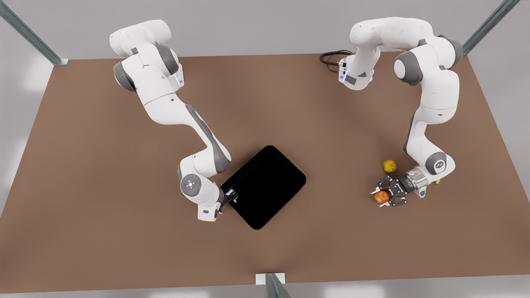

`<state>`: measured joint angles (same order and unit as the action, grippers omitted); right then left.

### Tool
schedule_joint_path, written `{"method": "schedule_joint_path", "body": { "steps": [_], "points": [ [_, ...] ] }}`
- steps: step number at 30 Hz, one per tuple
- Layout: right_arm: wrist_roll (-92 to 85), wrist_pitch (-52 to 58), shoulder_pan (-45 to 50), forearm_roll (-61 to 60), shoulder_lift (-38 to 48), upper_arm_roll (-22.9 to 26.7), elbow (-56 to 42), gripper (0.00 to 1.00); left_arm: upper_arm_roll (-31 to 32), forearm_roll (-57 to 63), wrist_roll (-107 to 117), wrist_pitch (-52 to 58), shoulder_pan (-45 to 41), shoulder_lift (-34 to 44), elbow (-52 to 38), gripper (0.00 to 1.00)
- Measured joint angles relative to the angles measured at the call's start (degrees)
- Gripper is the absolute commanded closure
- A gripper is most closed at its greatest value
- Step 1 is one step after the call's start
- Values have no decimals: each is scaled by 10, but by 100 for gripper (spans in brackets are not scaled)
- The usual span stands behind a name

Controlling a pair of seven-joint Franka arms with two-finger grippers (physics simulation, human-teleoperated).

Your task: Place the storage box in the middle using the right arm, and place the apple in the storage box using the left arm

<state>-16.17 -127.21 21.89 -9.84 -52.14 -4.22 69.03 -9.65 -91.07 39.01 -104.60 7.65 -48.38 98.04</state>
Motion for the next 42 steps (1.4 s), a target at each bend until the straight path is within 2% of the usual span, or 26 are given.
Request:
{"method": "schedule_joint_path", "body": {
  "steps": [1,3,5,6,7,8,10,11,14,16,22,24,28,29,37,40,42],
  "points": [
    [0,2,-1,0,6,0,0,0,-6,4,13,1,-1,17,-4,44],
    [0,74,-3,-1,32,0,-18,0,-7,33,69,-10,-21,61,-27,44],
    [-2,283,-56,-69,130,8,-34,0,-7,80,105,-16,-49,101,-37,43],
    [-1,401,-97,-75,192,34,-32,0,-7,106,126,-34,-73,121,-37,43],
    [-4,493,-110,-33,249,120,-20,0,-8,133,147,-45,-99,140,-37,43],
    [-3,516,-133,42,293,148,3,0,-7,159,163,-53,-122,153,-37,43],
    [3,515,-164,134,379,153,62,0,7,221,229,-61,-162,167,-68,42],
    [3,512,-176,155,413,154,85,0,56,262,314,-94,-168,167,-91,42],
    [4,512,-181,156,433,153,105,0,180,394,493,-220,-189,163,-94,42],
    [4,512,-184,154,433,153,106,0,224,469,579,-275,-202,157,-93,42],
    [4,512,-187,154,431,153,105,0,277,612,830,-331,-274,111,-128,40],
    [4,512,-186,154,431,153,105,0,280,653,880,-381,-291,87,-136,40],
    [4,512,-186,154,430,153,103,0,280,716,904,-399,-309,44,-158,38],
    [4,512,-187,154,430,152,103,0,280,731,905,-399,-313,39,-158,0],
    [2,512,-190,153,428,151,102,0,278,786,902,-393,-315,43,-166,0],
    [1,512,-190,153,428,151,101,0,258,789,846,-384,-287,143,-134,0],
    [0,512,-193,153,428,151,100,0,257,788,706,-354,-218,258,-40,0]
  ]
}}
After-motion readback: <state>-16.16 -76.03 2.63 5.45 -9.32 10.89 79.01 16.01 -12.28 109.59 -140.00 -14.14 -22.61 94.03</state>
